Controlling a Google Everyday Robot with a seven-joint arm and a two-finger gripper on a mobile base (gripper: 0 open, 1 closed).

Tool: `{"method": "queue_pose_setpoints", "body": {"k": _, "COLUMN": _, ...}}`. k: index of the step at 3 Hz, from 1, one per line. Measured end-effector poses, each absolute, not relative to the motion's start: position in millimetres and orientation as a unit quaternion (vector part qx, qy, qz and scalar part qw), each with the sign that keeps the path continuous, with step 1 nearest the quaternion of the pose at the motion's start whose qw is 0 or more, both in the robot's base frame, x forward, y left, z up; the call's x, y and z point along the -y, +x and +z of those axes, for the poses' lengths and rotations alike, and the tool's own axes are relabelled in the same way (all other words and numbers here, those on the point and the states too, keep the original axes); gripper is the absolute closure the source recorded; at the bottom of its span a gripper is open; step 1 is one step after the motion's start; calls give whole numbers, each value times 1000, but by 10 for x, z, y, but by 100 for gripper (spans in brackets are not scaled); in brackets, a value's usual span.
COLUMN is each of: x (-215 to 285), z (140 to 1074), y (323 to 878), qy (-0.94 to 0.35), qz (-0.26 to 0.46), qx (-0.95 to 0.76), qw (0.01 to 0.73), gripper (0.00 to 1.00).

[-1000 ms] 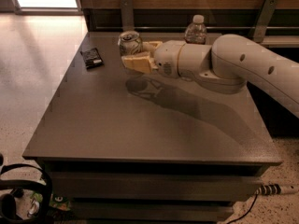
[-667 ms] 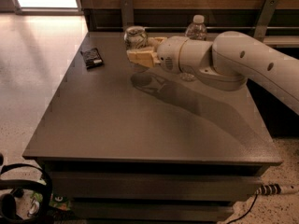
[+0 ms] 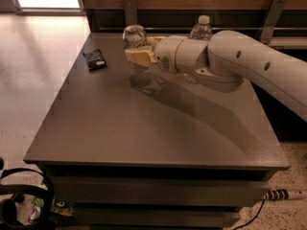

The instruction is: Move 7up can near rxbar chocolate

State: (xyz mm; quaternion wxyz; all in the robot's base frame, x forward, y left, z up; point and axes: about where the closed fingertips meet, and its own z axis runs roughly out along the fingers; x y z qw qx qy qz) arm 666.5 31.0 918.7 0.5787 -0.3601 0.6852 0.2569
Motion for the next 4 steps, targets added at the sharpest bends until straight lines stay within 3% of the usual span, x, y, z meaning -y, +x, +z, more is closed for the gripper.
{"method": "queue_pose_setpoints", "body": {"k": 4, "x": -1016, "z": 9121, "y": 7122, "qy": -300, "qz": 276, "qx": -687, "qw": 602, "gripper": 100}}
